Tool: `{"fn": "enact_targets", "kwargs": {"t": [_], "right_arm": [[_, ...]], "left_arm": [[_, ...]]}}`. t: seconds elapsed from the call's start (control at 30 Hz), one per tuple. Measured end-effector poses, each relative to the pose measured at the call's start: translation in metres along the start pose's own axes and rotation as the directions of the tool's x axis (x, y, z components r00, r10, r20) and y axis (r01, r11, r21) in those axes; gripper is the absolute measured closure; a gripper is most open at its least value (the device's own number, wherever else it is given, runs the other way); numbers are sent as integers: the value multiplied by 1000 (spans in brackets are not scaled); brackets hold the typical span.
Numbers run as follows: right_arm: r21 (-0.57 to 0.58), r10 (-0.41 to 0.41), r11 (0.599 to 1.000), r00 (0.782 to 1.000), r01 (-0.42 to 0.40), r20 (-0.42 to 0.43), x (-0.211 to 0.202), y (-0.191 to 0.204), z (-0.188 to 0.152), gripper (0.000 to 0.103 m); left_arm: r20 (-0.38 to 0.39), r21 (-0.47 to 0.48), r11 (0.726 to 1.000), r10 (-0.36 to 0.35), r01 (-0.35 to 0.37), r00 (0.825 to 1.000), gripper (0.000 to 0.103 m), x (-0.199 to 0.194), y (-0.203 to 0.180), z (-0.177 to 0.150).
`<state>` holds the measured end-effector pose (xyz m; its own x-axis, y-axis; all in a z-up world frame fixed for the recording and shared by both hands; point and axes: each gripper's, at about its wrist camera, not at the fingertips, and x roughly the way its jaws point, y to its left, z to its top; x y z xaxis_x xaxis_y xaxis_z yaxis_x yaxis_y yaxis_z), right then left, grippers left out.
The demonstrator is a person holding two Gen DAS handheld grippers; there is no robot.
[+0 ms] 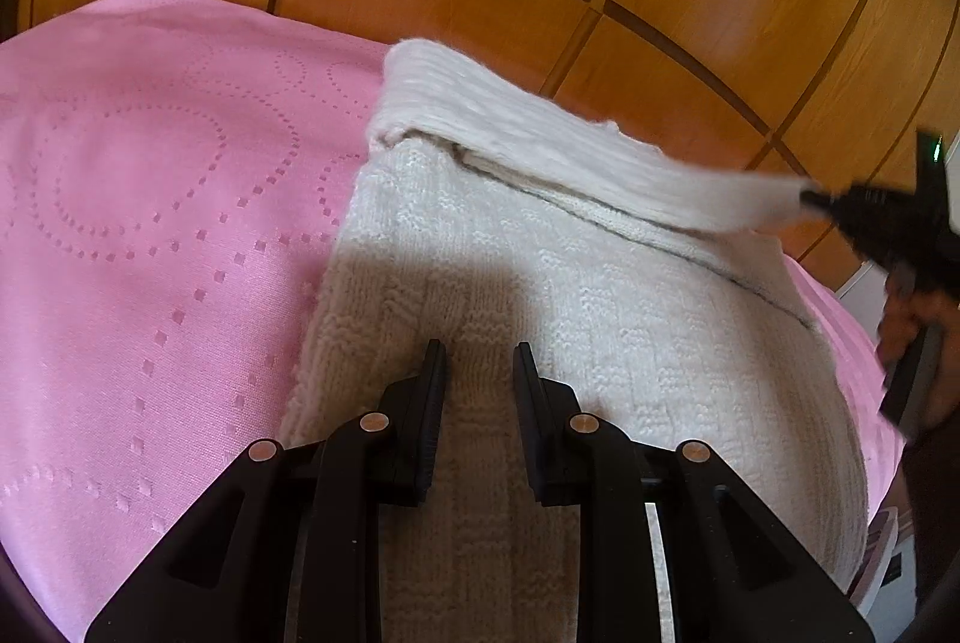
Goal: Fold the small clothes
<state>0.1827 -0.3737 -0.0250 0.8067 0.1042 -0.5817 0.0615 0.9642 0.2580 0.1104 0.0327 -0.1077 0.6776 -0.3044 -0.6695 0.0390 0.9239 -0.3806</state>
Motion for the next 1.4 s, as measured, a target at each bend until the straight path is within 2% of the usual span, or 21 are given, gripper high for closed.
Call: {"fn": "enact_targets", "kwargs": {"t": [0.17, 0.27, 0.33, 0.37, 0.43, 0.5, 0.67, 0.77, 0.93, 1.0, 1.07, 1.1, 1.13, 1.2, 1.23, 1.3, 1.33, 1.4], "right_arm": [[99, -39, 994, 997, 46, -72, 23, -45, -20, 97], [137, -47, 989, 994, 60, -95, 33, -59, -27, 97], [138, -45, 989, 993, 59, -107, 40, -63, -31, 97], [136, -43, 989, 994, 57, -105, 42, -65, -31, 97], [148, -26, 988, 995, 40, -97, 33, -68, -31, 93], [159, -24, 987, 996, 37, -80, 23, -70, -30, 68], [119, -20, 993, 1000, 23, -23, 3, -55, -23, 67], [70, 13, 997, 1000, -12, -10, -1, -40, -19, 60], [-11, -4, 1000, 998, 3, -58, 19, -21, -20, 58], [-20, -10, 1000, 997, 9, -71, 27, -19, -20, 58], [-25, -17, 1000, 995, 15, -95, 37, -18, -22, 57], [-31, -22, 999, 994, 19, -105, 42, -18, -23, 57], [-36, -28, 999, 993, 24, -113, 46, -17, -25, 57], [-50, -40, 998, 991, 34, -127, 50, -17, -27, 56], [-61, -41, 998, 991, 33, -125, 49, -15, -28, 56], [-84, -51, 996, 991, 41, -128, 49, -12, -33, 54], [-90, -65, 994, 988, 53, -137, 53, -12, -35, 54], [-85, -72, 995, 988, 60, -138, 56, -13, -39, 52]], "left_arm": [[-54, 13, 1000, 5, -5, 999, 81, -7, -6, 12], [-38, -35, 999, -27, 26, 999, 79, -16, 4, 29], [-18, -77, 997, -15, 14, 1000, 55, -19, 14, 44], [-8, -104, 994, -16, 16, 1000, 53, -20, 20, 50], [-23, -180, 983, -47, 42, 999, 53, -15, 37, 65], [-38, -247, 966, -85, 73, 996, 53, -7, 54, 82], [-39, -327, 941, -102, 83, 994, 53, 16, 78, 119], [-46, -355, 928, -135, 110, 990, 53, 33, 84, 138], [-103, -389, 915, -162, 110, 981, 53, 73, 85, 164], [-130, -403, 905, -206, 138, 970, 53, 91, 82, 171], [-144, -435, 895, -177, 99, 974, 53, 106, 82, 176], [-148, -450, 887, -185, 100, 972, 62, 114, 81, 178], [-155, -450, 887, -190, 102, 970, 83, 118, 78, 178], [-129, -411, 907, -160, 94, 979, 91, 114, 70, 180], [-92, -351, 932, -134, 94, 987, 92, 104, 61, 179], [-74, -235, 971, -51, 32, 996, 92, 94, 48, 175], [-96, -142, 988, 48, -61, 994, 92, 98, 38, 170], [-127, -45, 985, 160, -166, 979, 92, 109, 30, 162]]}}
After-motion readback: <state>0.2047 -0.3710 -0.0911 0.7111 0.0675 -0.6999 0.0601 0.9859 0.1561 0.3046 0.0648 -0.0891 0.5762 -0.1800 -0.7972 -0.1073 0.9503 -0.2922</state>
